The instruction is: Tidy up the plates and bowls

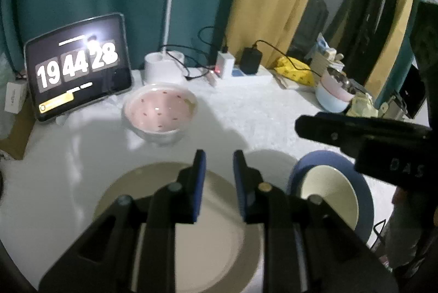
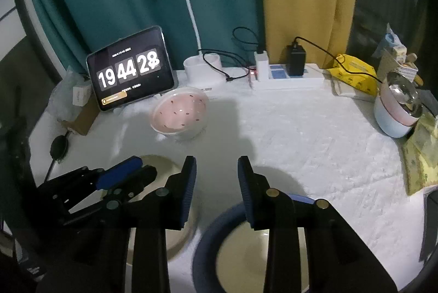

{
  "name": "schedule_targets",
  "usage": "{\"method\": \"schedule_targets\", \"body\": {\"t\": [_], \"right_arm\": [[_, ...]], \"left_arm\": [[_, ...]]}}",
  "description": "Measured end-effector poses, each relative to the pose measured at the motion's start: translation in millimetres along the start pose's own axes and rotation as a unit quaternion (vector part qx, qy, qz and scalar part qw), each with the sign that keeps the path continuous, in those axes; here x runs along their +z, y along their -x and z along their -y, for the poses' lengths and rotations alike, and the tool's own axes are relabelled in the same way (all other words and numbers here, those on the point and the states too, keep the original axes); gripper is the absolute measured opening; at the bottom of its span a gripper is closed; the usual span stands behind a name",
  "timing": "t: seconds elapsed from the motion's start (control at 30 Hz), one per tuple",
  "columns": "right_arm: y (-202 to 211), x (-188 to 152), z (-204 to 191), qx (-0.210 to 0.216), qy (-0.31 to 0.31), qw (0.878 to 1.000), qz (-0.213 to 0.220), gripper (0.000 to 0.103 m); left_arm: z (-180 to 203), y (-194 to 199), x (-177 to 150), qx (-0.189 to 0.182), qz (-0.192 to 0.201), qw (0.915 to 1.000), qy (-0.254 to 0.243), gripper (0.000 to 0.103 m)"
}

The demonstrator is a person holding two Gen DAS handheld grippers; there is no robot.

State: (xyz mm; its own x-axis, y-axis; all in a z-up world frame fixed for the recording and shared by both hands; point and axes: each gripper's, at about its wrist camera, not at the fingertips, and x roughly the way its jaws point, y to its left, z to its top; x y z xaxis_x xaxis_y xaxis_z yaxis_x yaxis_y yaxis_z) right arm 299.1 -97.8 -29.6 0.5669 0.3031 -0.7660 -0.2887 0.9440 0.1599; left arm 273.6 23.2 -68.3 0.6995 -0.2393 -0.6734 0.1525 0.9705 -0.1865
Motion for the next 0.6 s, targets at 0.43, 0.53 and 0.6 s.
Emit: {"method": "schedule_targets", "body": {"t": [0.43, 0.53, 0.6], "right_arm": [[-43, 22, -25, -0.001, -0.044, 0.999, -0.013, 0.045], [-55, 28, -31, -0.001, -0.052, 0.999, -0.015, 0.05], [-63, 32, -34, 0.0, -0.058, 0.998, -0.018, 0.051]], "left_arm": [[-62, 3, 17, 0.005, 0.017, 0.9995, 0.024, 0.047], [-74, 1, 24, 0.009, 0.019, 0.9996, 0.02, 0.047], [-81, -2, 29, 0.01, 0.018, 0.9996, 0.017, 0.047]]}}
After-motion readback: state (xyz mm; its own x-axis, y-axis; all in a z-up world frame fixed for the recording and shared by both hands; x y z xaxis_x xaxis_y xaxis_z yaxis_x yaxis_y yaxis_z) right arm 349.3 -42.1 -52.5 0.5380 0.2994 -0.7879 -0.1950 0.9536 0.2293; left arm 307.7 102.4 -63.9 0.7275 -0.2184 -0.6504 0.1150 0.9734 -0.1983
